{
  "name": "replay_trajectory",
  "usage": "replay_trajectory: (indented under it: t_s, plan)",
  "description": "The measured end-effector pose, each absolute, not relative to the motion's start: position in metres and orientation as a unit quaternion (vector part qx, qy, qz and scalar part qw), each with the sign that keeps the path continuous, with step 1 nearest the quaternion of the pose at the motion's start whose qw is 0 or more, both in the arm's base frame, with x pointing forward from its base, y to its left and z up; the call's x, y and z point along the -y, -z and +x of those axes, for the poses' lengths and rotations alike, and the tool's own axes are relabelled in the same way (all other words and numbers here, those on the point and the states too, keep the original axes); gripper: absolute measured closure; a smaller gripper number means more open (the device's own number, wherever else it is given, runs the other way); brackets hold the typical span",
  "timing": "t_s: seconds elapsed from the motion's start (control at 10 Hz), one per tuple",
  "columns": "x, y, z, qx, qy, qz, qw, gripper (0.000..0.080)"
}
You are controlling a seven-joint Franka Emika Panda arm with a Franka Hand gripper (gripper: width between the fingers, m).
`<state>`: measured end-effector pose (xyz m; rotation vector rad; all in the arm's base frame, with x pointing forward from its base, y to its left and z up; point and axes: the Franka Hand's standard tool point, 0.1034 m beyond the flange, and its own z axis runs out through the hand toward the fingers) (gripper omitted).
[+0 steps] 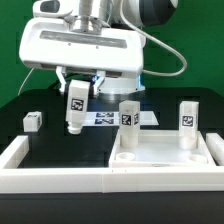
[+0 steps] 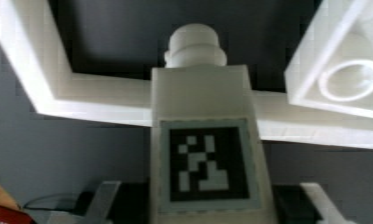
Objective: Assemble square table
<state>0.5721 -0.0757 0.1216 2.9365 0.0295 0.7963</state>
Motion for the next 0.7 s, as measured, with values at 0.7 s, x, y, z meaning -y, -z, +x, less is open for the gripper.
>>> replay_trajectory:
  t_s: [0.7]
  plan:
    - [0.032, -0.138, 0.621, 0.038, -0.287, 0.957, -0.004, 0.0506]
